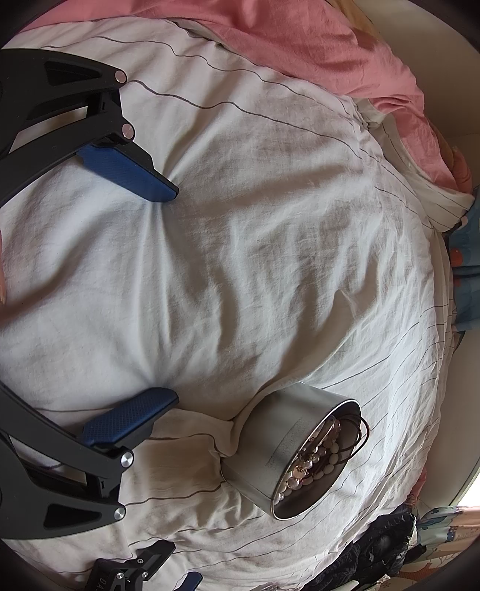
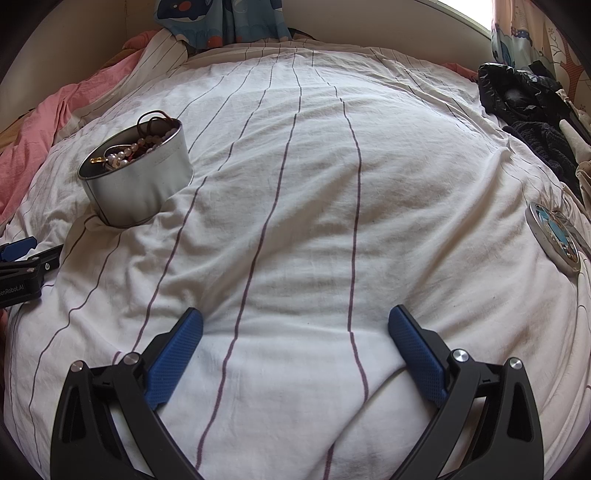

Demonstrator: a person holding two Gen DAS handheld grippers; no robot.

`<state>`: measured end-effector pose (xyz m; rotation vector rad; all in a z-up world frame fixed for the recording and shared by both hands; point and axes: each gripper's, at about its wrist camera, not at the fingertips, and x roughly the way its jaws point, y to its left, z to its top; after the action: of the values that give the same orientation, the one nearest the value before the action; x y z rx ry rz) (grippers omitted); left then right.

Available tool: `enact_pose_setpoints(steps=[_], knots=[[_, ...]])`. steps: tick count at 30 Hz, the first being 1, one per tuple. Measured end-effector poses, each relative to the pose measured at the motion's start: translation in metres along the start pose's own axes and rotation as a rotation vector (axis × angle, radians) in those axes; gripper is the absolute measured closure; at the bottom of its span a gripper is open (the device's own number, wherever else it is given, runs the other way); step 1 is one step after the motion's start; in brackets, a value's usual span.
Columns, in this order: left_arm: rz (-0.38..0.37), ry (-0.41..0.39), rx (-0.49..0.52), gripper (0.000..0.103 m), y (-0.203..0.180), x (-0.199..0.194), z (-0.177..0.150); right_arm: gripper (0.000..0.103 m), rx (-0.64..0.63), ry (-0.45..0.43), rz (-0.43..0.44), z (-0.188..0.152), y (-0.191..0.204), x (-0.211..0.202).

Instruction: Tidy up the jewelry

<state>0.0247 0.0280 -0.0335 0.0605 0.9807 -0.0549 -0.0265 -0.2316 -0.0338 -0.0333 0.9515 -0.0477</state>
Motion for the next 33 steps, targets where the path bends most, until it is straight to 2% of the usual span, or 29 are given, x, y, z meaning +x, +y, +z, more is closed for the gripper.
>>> enact_pose_setpoints(steps=[33], knots=[[0.004, -0.009, 0.004, 0.006, -0.0011, -0.0004, -0.0024, 0.007, -0.007, -0.02, -0.009, 0.0017, 0.0016, -0.0034]])
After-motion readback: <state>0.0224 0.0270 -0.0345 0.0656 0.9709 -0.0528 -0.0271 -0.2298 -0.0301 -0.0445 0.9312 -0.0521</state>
